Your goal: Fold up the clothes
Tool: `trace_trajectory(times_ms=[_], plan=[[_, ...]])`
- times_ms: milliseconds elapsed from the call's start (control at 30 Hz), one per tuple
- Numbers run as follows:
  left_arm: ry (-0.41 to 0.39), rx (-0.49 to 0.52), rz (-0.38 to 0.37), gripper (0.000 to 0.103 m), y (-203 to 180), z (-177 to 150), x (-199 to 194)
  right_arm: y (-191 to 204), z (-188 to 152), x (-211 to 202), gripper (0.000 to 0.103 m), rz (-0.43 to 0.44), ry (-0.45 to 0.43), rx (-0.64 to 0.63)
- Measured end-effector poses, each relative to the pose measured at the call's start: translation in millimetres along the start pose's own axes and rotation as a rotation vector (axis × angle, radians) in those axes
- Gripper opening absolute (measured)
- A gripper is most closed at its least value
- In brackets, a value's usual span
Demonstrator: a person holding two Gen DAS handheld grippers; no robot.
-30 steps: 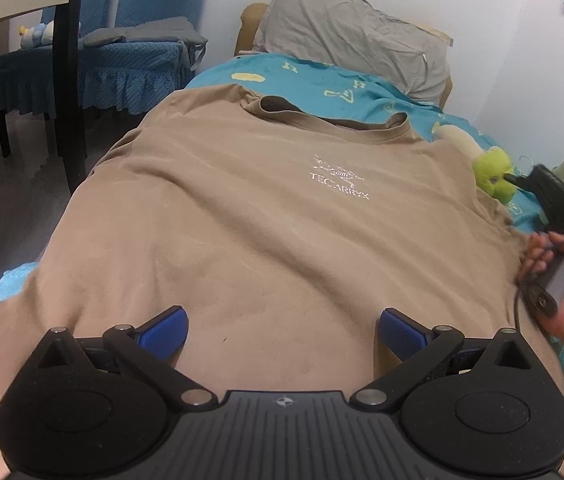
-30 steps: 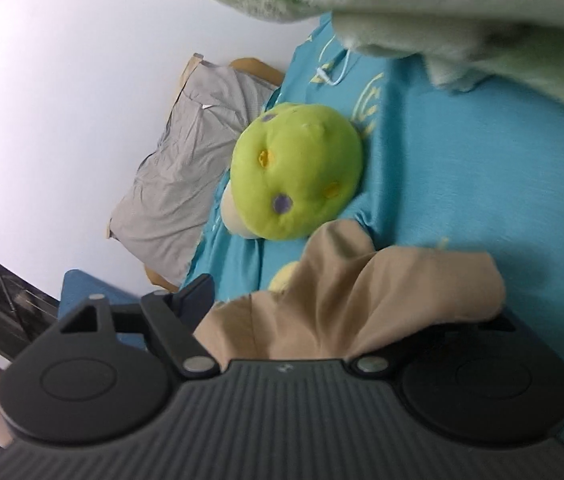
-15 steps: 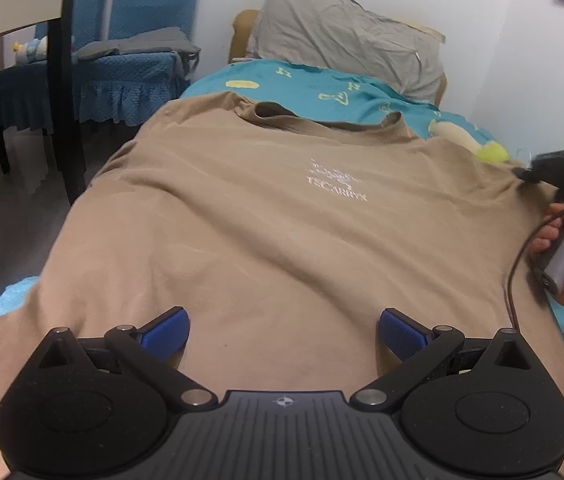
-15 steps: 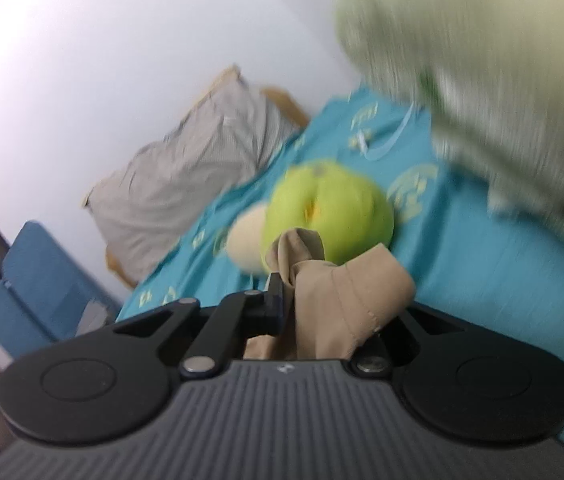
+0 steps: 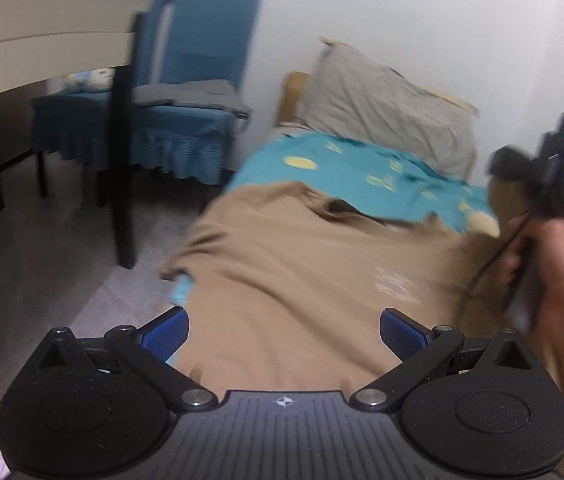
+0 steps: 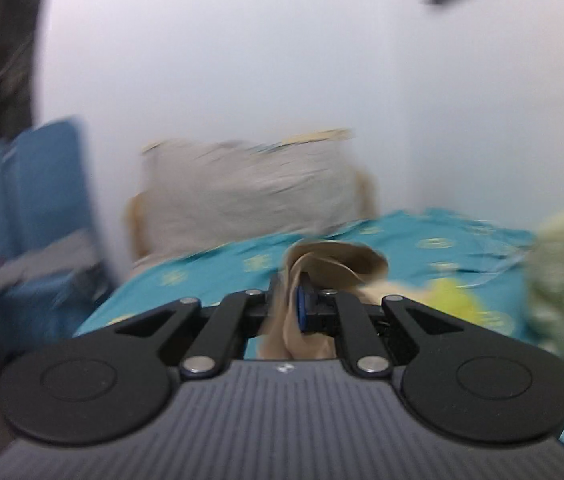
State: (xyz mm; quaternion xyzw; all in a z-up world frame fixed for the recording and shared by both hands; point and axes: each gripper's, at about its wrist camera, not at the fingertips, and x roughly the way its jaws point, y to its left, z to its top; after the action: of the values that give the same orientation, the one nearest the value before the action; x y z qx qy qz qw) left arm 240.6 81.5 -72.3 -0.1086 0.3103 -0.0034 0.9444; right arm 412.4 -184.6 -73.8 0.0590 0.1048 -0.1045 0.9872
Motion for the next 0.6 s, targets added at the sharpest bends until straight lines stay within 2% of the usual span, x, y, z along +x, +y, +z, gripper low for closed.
trace_trajectory(times_ms=[167,333,367,400,433,467,500,600], plan=[[0.008,-0.071,0.059,0.103,28,7,3,83,-50,31,0.009,0.119,0.14,-0.18],[0.034,-0.052,0.061,0.103,27,3,10,85,-64,44,0.011,0.25,0.292,-0.125],[0.04,-0.043,0.06,0.103,25,2,12,78,-58,36,0.021,0.266,0.295,-0.105],[0.047,-0.03,0.057,0.103,21,1,13,71,-53,28,0.046,0.282,0.297,-0.085],[0.051,-0.019,0.055,0.103,18,-1,14,63,-47,19,0.063,0.298,0.299,-0.065],[0.053,-0.009,0.054,0.103,14,-3,15,56,-42,11,0.091,0.314,0.301,-0.045],[0.053,-0.001,0.051,0.103,10,-5,14,49,-36,2,0.096,0.329,0.303,-0.025],[0.046,0.019,0.035,0.103,-2,-12,8,19,-12,-42,0.096,0.386,0.318,0.005]])
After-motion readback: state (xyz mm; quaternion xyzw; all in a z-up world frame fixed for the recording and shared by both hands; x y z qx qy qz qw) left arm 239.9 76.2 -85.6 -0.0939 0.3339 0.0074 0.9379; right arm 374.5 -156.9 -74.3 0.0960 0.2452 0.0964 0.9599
